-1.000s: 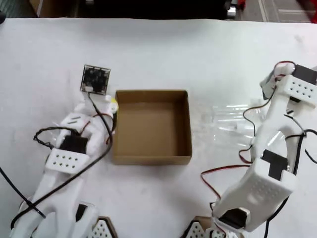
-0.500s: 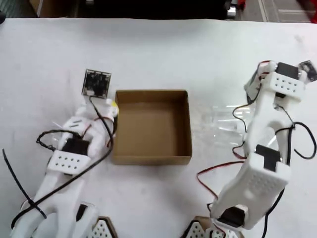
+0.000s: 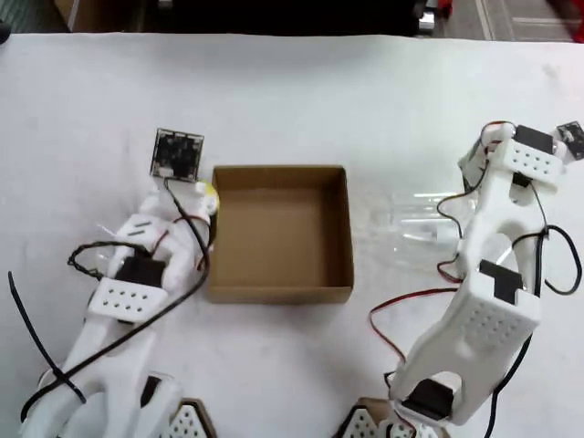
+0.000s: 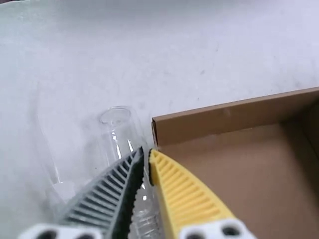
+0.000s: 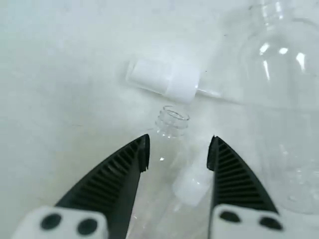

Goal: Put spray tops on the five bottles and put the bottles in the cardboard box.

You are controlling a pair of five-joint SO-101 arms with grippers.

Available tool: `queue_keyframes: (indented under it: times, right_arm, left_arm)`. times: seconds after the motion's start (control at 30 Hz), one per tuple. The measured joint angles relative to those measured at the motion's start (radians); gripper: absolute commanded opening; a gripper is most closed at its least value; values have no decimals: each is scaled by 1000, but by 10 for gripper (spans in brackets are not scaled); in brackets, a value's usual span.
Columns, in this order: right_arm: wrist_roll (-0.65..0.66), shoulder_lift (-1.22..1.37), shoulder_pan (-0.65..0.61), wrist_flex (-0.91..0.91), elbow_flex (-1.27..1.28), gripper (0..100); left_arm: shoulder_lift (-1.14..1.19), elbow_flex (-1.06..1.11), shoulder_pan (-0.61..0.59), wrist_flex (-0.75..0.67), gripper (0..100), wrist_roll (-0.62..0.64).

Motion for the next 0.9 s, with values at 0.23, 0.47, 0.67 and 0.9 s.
queue_keyframes:
  times: [0.23,0.47,0.67,0.9]
  right_arm:
    - [0,60,6,-23,0,173]
    - [0,64,8,-32,0,173]
    - [0,64,8,-32,0,173]
    - [0,71,-15,-37,0,176]
  left_arm:
    - [0,0,0,0,24,0]
    - [0,0,0,0,24,0]
    - [0,0,0,0,24,0]
    - [0,0,0,0,24,0]
